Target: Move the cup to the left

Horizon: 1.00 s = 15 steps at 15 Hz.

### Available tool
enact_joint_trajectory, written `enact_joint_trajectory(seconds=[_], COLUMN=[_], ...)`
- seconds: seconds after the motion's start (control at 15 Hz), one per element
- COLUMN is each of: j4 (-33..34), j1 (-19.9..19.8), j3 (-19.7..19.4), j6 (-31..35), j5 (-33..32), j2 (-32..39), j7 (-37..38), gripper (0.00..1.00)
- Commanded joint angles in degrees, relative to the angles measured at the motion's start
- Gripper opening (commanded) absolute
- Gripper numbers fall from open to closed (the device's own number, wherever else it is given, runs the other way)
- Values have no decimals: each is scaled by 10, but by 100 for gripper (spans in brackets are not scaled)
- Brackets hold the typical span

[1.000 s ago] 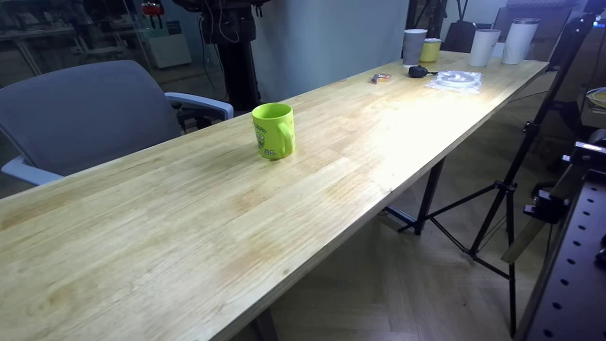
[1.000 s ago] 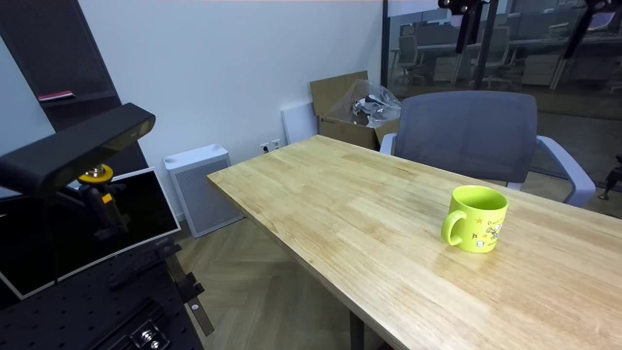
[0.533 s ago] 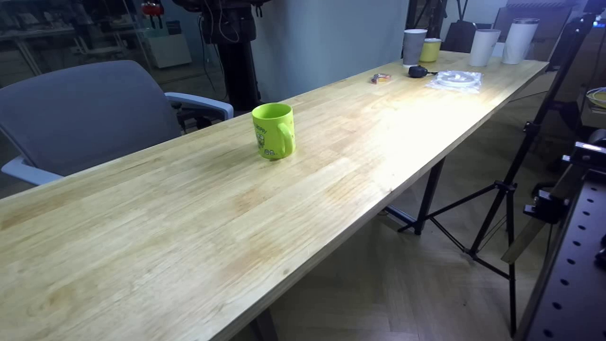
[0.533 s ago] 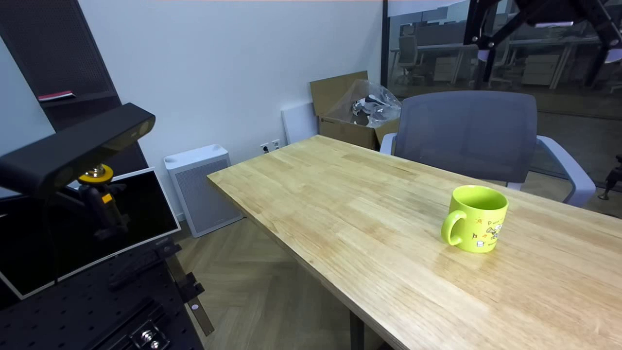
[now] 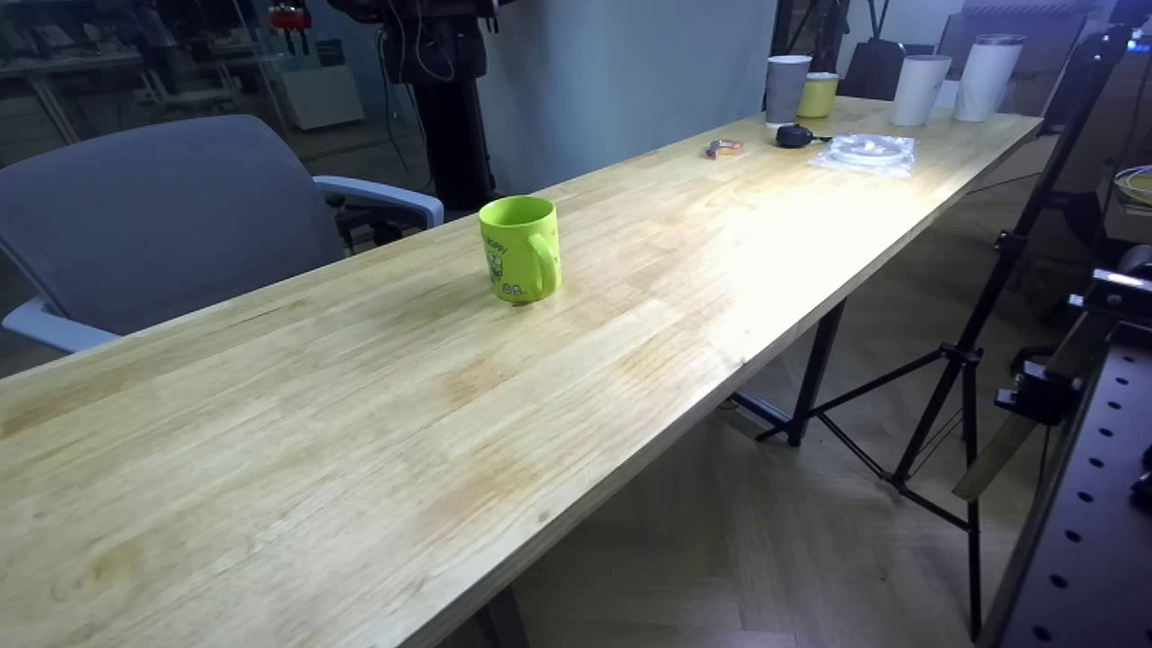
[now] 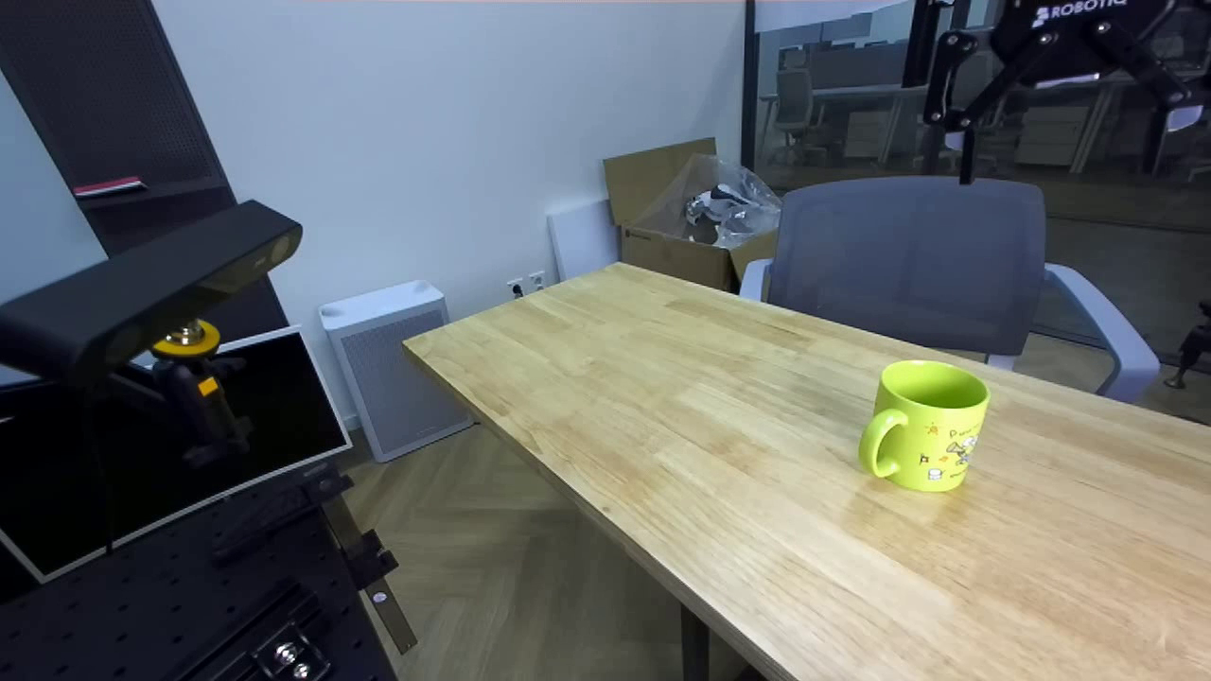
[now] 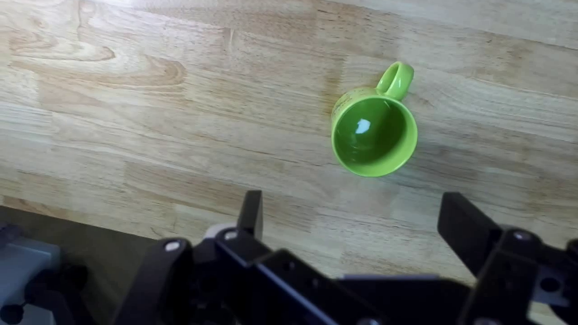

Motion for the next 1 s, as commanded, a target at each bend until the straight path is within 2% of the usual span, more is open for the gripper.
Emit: enact_joint_trajectory(seconds=[0.0,0.93], j4=[49,35], j1=[13,38], j3=[14,56], j6=[-32,-29], j5=[-30,-27], j2=[27,55], j7=[50,60], gripper=[100,100])
